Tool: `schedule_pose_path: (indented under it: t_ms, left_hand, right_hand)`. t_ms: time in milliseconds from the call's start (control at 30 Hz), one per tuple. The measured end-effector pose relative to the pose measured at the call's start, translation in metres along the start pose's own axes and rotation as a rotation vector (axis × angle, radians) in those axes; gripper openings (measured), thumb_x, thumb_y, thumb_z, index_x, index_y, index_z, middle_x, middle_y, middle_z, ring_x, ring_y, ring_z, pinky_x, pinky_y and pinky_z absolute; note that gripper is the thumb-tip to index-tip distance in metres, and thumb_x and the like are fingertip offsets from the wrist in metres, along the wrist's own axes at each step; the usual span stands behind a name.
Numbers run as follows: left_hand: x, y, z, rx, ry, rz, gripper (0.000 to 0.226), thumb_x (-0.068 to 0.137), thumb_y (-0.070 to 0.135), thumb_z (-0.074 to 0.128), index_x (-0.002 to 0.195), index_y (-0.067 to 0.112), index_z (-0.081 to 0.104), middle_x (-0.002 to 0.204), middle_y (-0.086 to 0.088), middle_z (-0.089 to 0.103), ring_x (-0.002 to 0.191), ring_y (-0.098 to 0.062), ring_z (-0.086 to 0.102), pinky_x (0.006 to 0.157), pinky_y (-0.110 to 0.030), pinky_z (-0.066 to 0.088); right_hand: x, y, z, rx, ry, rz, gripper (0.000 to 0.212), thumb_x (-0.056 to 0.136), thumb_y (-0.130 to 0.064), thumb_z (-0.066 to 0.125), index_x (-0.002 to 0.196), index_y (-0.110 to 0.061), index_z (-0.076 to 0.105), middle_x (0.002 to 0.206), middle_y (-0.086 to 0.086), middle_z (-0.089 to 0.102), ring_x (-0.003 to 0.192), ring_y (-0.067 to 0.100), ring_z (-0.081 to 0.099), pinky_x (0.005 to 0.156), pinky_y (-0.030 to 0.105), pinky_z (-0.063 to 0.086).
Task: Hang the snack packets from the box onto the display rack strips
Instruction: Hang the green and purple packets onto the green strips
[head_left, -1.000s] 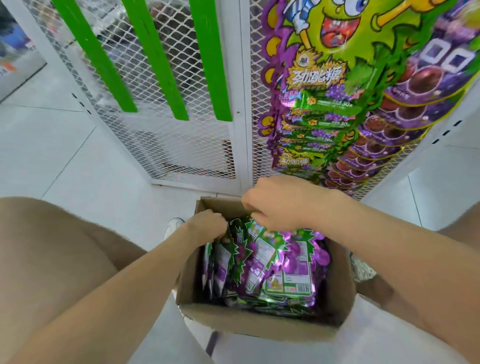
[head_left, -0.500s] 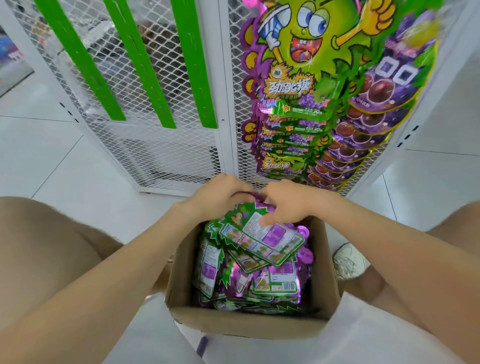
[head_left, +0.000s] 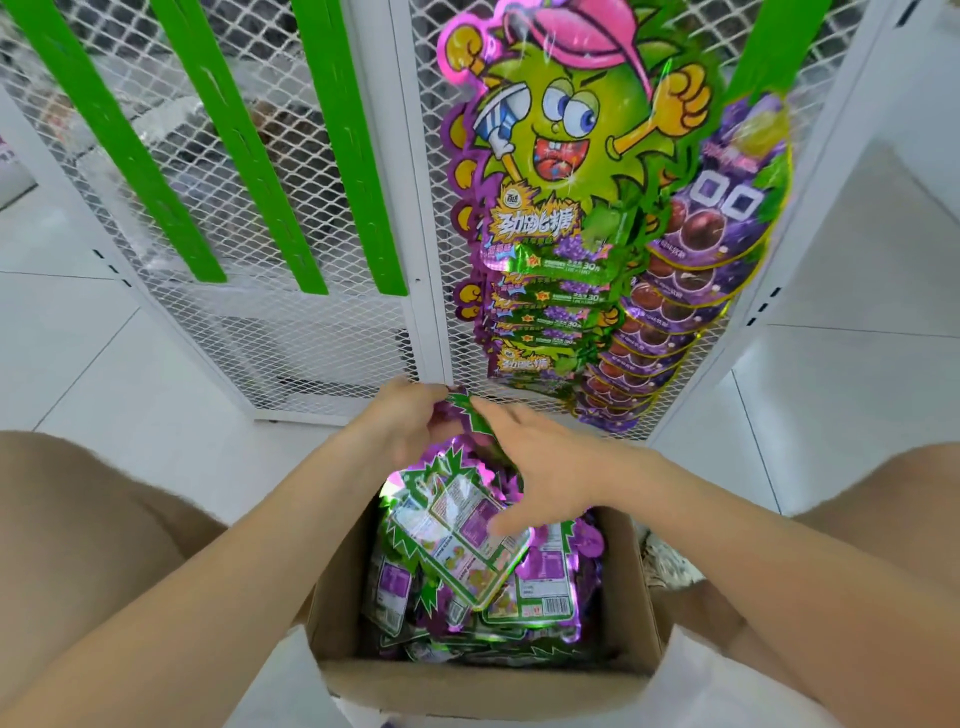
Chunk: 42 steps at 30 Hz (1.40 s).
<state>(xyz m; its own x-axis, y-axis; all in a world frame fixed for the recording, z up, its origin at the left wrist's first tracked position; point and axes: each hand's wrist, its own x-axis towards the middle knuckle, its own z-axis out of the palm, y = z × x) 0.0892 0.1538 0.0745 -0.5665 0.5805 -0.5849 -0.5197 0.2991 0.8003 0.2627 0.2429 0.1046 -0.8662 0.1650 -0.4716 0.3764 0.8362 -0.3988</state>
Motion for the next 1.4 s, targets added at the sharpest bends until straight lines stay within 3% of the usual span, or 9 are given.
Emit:
schedule_pose_path:
  t_ms: [100,167,300,400,500,700,933,1300,1400]
  left_hand:
    - [0.003,0.002,-0.004,-0.002,0.052,0.004,0.023,0.1,0.002,0.062,0.115,-0.016,0.062,0.089,-0.022,0.073,0.066,-0.028,0.076,0.063,-0.038,0.065]
    - [0.0,0.008,-0.007,0.272,0.153,0.134,0.036,0.09,0.025,0.068,0.12,0.003,0.069,0.102,-0.01,0.075,0.086,-0.025,0.073,0.082,-0.039,0.06]
    - [-0.033,0.038,0.004,0.62,0.204,0.629,0.023,0.105,0.022,0.05,0.106,0.024,0.074,0.099,0.011,0.074,0.098,-0.009,0.069,0.085,-0.03,0.051]
    - [-0.071,0.067,0.018,0.595,0.181,0.974,0.022,0.11,0.028,0.052,0.099,0.028,0.071,0.084,0.016,0.071,0.083,0.004,0.065,0.072,-0.019,0.046]
    - [-0.098,0.096,0.025,0.69,0.138,1.137,0.015,0.093,0.044,0.078,0.098,0.03,0.075,0.08,0.019,0.073,0.08,0.003,0.069,0.073,-0.014,0.049]
    - [-0.113,0.156,0.037,0.695,0.104,1.114,0.018,0.096,0.038,0.075,0.084,0.024,0.078,0.063,0.014,0.067,0.059,0.0,0.058,0.057,-0.015,0.039]
    - [-0.133,0.242,0.091,0.908,0.229,1.329,0.054,0.09,0.023,0.066,0.144,0.023,0.057,0.14,0.007,0.063,0.129,-0.012,0.055,0.107,-0.024,0.041]
    - [-0.133,0.305,0.136,0.59,0.043,1.09,0.014,0.094,0.022,0.06,0.083,0.024,0.069,0.059,0.019,0.059,0.066,-0.008,0.054,0.065,-0.028,0.041]
    - [-0.133,0.306,0.134,0.575,-0.003,1.048,0.024,0.099,0.034,0.061,0.086,0.019,0.074,0.078,0.005,0.065,0.077,-0.014,0.056,0.071,-0.03,0.042]
  right_hand:
    - [0.004,0.009,-0.012,0.105,0.268,-0.002,0.041,0.101,-0.014,0.056,0.136,-0.012,0.034,0.082,0.009,0.059,0.076,0.027,0.061,0.066,0.043,0.049]
    - [0.003,0.015,-0.03,0.116,0.428,0.02,0.023,0.102,-0.013,0.056,0.122,-0.01,0.046,0.075,0.003,0.055,0.075,0.028,0.056,0.064,0.037,0.035]
    - [-0.006,0.013,-0.068,0.264,0.666,0.065,0.038,0.091,-0.041,0.077,0.12,-0.016,0.074,0.107,0.006,0.076,0.106,0.031,0.068,0.099,0.044,0.053]
    - [-0.019,0.011,-0.095,0.359,0.788,-0.007,0.018,0.088,-0.04,0.08,0.09,-0.023,0.077,0.081,0.0,0.076,0.083,0.025,0.07,0.086,0.049,0.057]
    - [-0.037,0.001,-0.125,0.337,0.812,-0.052,0.024,0.092,-0.04,0.076,0.112,-0.027,0.075,0.103,-0.01,0.077,0.099,0.013,0.07,0.094,0.044,0.056]
    - [-0.069,-0.014,-0.171,0.42,0.976,-0.163,0.025,0.1,-0.048,0.06,0.107,-0.026,0.069,0.094,-0.008,0.072,0.09,0.018,0.068,0.083,0.053,0.057]
    - [-0.089,-0.025,-0.244,0.077,1.323,-0.003,0.02,0.097,-0.04,0.069,0.106,-0.026,0.08,0.093,-0.006,0.078,0.086,0.018,0.069,0.076,0.031,0.049]
    - [-0.08,-0.028,-0.306,0.07,1.436,0.187,0.021,0.103,-0.043,0.053,0.103,-0.026,0.066,0.092,-0.006,0.069,0.095,0.027,0.061,0.086,0.04,0.029]
    - [-0.077,-0.028,-0.307,0.074,1.438,0.171,0.022,0.105,-0.045,0.048,0.101,-0.027,0.061,0.092,-0.004,0.068,0.099,0.03,0.06,0.091,0.043,0.03]
